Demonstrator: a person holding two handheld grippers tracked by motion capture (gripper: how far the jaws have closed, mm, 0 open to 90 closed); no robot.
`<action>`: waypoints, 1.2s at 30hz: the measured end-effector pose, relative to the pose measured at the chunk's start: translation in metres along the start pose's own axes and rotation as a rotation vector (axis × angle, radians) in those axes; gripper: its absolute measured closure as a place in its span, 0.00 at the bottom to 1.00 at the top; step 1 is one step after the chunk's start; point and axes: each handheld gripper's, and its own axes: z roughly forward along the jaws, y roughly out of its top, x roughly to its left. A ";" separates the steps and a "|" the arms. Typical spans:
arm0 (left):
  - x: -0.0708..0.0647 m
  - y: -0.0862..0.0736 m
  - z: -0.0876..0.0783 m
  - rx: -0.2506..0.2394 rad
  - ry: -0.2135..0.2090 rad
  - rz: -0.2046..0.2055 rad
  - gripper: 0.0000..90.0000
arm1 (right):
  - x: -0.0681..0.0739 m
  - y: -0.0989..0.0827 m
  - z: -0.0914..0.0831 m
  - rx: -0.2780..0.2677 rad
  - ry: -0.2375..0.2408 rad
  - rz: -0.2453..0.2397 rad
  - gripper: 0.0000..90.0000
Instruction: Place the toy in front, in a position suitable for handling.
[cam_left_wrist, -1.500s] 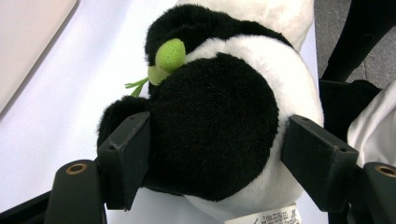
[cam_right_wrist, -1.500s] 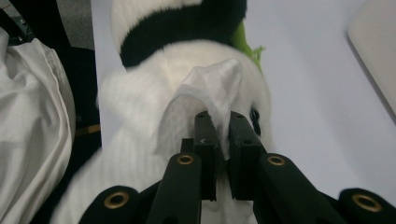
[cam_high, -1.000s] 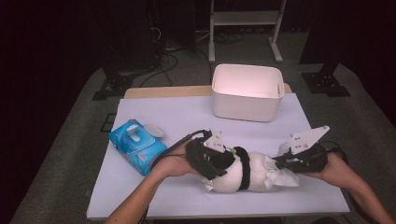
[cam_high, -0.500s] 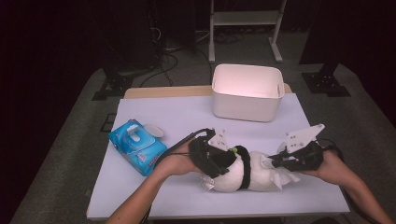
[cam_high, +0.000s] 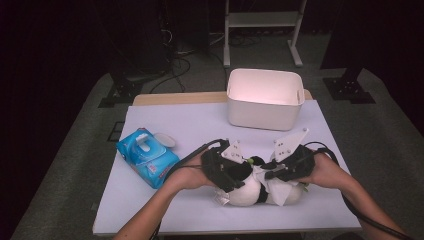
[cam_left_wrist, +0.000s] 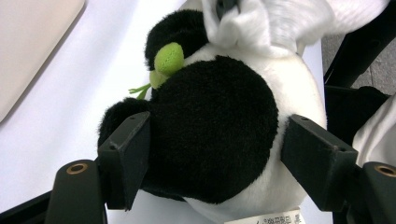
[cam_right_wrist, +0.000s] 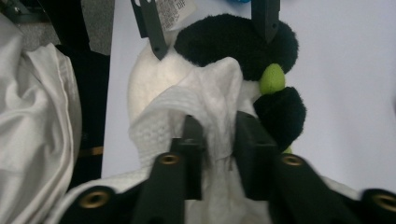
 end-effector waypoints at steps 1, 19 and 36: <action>0.000 0.000 0.000 0.000 0.001 -0.001 0.29 | 0.003 0.000 -0.007 -0.007 -0.010 -0.003 0.71; 0.002 0.004 0.001 0.017 0.000 0.000 0.29 | 0.009 -0.024 -0.020 0.024 -0.090 0.036 0.57; -0.001 0.001 -0.001 0.003 0.006 0.007 0.29 | 0.005 0.016 0.011 -0.005 -0.024 -0.046 0.91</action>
